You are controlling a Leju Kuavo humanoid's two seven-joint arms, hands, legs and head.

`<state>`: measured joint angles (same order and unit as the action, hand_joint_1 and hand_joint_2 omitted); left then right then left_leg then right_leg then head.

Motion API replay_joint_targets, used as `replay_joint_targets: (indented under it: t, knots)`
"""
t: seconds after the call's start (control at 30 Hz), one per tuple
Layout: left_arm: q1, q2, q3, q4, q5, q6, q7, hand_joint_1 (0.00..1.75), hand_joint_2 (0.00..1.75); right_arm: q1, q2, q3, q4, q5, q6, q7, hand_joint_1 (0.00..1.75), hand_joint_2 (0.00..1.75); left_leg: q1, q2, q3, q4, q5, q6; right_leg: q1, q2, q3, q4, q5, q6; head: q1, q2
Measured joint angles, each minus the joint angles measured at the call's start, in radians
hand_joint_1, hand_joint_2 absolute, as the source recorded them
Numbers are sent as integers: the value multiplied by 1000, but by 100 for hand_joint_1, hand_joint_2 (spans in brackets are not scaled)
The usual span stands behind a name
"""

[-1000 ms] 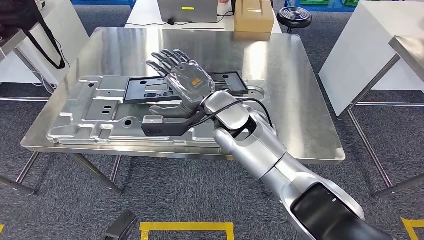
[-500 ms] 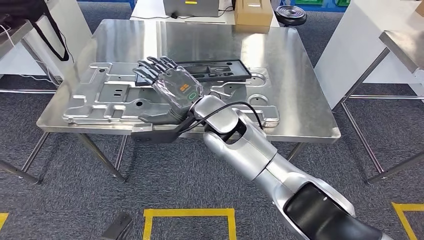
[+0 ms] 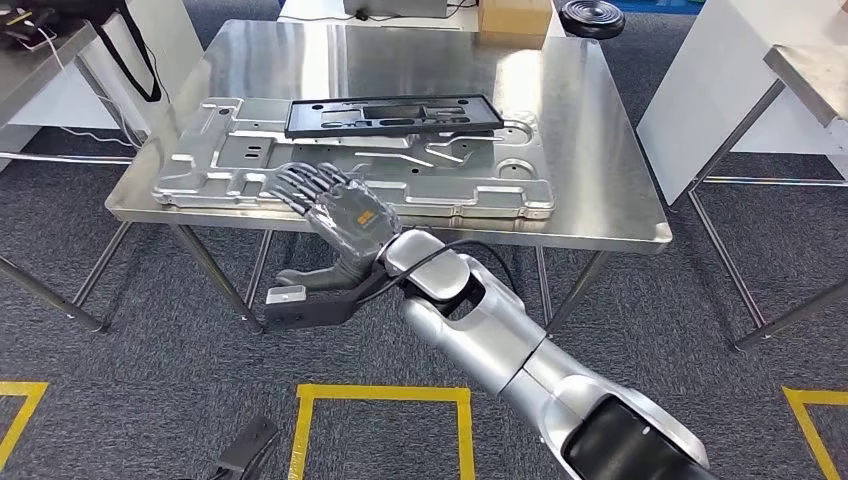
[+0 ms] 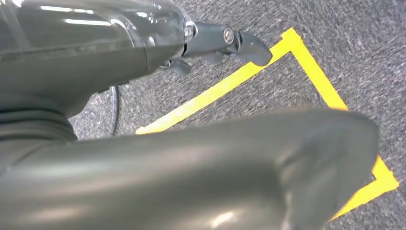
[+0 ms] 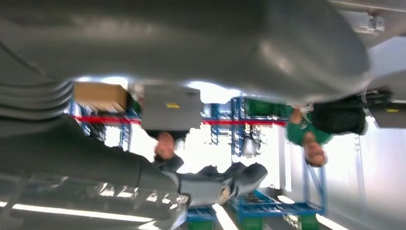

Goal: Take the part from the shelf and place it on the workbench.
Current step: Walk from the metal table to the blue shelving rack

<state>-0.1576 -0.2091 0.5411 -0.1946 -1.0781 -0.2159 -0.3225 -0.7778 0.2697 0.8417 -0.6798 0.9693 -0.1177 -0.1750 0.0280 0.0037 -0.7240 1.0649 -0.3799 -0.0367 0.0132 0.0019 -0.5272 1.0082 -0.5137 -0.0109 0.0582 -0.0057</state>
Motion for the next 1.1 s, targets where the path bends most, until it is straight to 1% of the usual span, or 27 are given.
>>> replay_joint_targets:
  t: [0.03,0.07,0.1,0.13,0.17,0.2,0.23,0.27,0.3,0.33,0.37,0.4,0.47,0.5,0.53,0.57,0.63,0.67,0.7,0.73,0.8,0.87,0.9,0.97,1.0,1.03,1.1]
  knots:
    - [1,0,-3,0,2,0,1,0,0,15,7,1,16,-12,0,-8,0,0,-1,-1,-6,26,-40,-2,-5,-1,-12,-5,16,-4,-6,0]
    - [2,0,-4,0,3,0,3,0,0,30,13,2,33,-23,1,-17,0,0,-2,-1,-14,73,-95,-3,-9,-3,-23,-7,29,-8,-15,0]
    - [2,0,-5,0,5,0,4,0,0,47,18,3,51,-34,1,-24,0,0,-3,-1,-21,134,-149,-5,-9,-3,-38,-7,42,-13,-22,0]
    - [2,0,-6,0,8,0,4,0,0,65,21,4,70,-45,1,-31,0,0,-2,-2,-26,197,-184,-7,-9,-4,-53,-6,55,-14,-29,0]
    - [3,0,-6,0,10,0,5,0,0,83,23,5,88,-55,0,-35,0,0,0,-2,-25,246,-191,-10,-10,-5,-69,-5,68,-13,-32,0]
    - [3,1,-6,0,13,0,5,0,0,100,24,5,106,-64,0,-39,0,0,3,-1,-12,269,-174,-14,-12,-5,-87,-3,81,-10,-33,0]
    - [3,2,-6,0,16,0,5,0,0,117,24,6,125,-76,-1,-41,0,0,7,-1,16,258,-144,-19,-15,-6,-106,1,93,-5,-35,0]
    - [3,2,-6,0,19,1,5,0,0,132,23,5,142,-89,-1,-43,0,0,12,-1,59,215,-120,-26,-20,-6,-126,9,103,2,-36,0]
    - [3,3,-6,0,22,1,4,0,0,149,20,3,160,-103,0,-44,0,0,14,-2,112,148,-120,-35,-22,-6,-143,19,110,9,-39,0]
    - [3,3,-6,0,25,3,3,0,0,167,15,0,177,-119,0,-45,0,0,15,-4,158,82,-138,-36,-22,-6,-157,30,116,17,-42,0]
    - [4,2,-6,0,29,5,1,0,0,188,7,-6,193,-136,0,-45,0,0,15,-7,189,33,-163,-34,-20,-6,-165,38,122,23,-43,0]
    - [7,2,-6,0,33,7,-2,0,0,211,-3,-13,210,-153,-1,-46,0,0,12,-9,202,7,-182,-27,-17,-7,-168,42,130,27,-43,0]
    - [16,2,-6,1,40,13,-9,0,0,262,-30,-31,245,-193,-5,-43,0,0,9,-10,191,5,-178,-3,-17,-7,-171,41,141,37,-38,0]
    - [20,2,-5,1,43,16,-11,0,0,290,-45,-44,263,-217,-9,-38,0,0,7,-9,181,7,-168,9,-19,-7,-176,49,125,41,-37,0]
    - [24,3,-4,1,48,20,-14,0,0,321,-62,-63,280,-245,-16,-31,0,0,7,-9,168,7,-157,19,-20,-6,-186,75,91,46,-34,0]
    - [27,4,-4,1,52,24,-17,0,0,354,-78,-85,296,-275,-25,-22,0,0,6,-9,154,7,-146,27,-22,-5,-199,120,40,48,-31,0]
    - [38,6,-3,1,59,33,-24,0,0,418,-112,-137,327,-333,-47,-3,0,0,3,-10,124,8,-124,34,-22,-5,-224,247,-55,51,-19,0]
    - [46,7,-3,1,62,37,-27,0,0,448,-129,-165,341,-363,-58,9,0,0,1,-9,110,8,-113,36,-23,-5,-226,297,-73,51,-15,0]
    - [52,9,-2,1,65,41,-29,0,0,475,-146,-193,355,-393,-69,21,0,0,-2,-9,96,9,-103,36,-22,-5,-215,319,-68,50,-10,0]
    - [58,12,-1,1,68,46,-30,0,0,501,-163,-226,368,-430,-79,35,0,0,-5,-8,83,9,-93,37,-20,-5,-186,307,-48,47,-7,0]
    - [68,17,0,1,71,54,-30,0,0,546,-201,-303,392,-516,-97,71,0,0,-9,-9,61,8,-74,36,-12,-5,-78,187,-18,32,-1,0]
    - [76,20,1,1,72,62,-27,0,0,584,-240,-389,414,-595,-128,129,0,0,-10,-9,51,6,-56,31,0,-4,24,43,-35,18,2,0]
    - [79,22,2,1,72,65,-23,0,0,603,-257,-429,426,-617,-151,167,0,0,-9,-9,49,3,-47,27,5,-4,47,4,-46,14,3,0]
    - [88,25,2,2,74,71,-17,0,0,643,-290,-492,449,-633,-190,230,0,0,-7,-10,47,-5,-30,16,4,-4,46,-18,-35,10,8,0]
    - [93,28,3,3,75,72,-15,0,0,662,-305,-518,459,-638,-200,244,0,0,-8,-10,42,-3,-40,12,0,-5,38,-24,-22,7,9,0]
    - [98,31,4,4,77,73,-15,0,0,679,-318,-541,466,-646,-202,242,0,0,-10,-10,34,14,-68,8,-4,-6,27,-31,-7,4,8,0]
    - [104,36,6,5,80,74,-16,0,0,705,-332,-580,474,-669,-204,212,0,0,-12,-9,15,102,-171,5,-9,-6,0,-34,18,-2,-3,0]
